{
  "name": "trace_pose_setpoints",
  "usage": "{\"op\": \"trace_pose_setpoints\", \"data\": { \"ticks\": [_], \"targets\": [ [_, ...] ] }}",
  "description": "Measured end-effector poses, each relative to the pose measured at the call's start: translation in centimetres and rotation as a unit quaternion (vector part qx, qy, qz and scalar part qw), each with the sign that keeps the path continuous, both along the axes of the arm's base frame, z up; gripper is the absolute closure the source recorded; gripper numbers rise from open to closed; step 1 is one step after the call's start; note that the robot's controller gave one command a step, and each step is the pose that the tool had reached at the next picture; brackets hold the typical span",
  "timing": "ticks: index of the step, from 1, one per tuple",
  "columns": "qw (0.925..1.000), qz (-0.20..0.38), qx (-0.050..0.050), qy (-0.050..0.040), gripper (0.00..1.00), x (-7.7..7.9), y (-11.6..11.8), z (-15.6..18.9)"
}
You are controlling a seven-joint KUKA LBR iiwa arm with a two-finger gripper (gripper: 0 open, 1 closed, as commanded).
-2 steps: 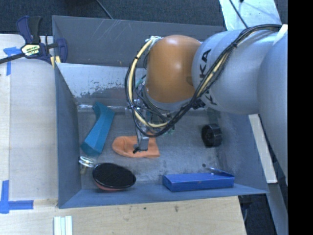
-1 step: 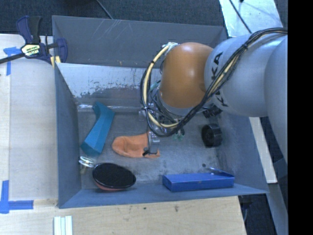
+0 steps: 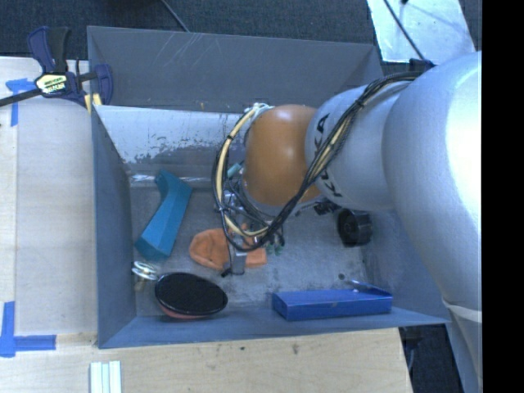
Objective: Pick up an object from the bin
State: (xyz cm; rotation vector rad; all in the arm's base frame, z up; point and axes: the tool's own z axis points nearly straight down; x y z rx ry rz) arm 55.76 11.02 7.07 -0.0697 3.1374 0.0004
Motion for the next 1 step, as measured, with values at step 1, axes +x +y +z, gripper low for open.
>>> {"op": "trace_pose_setpoints", "data": {
  "ticks": [1],
  "targets": [
    [0.9999,-0.011,0.001,0.0009,1.00,-0.31,-0.17,0.05]
  ]
}}
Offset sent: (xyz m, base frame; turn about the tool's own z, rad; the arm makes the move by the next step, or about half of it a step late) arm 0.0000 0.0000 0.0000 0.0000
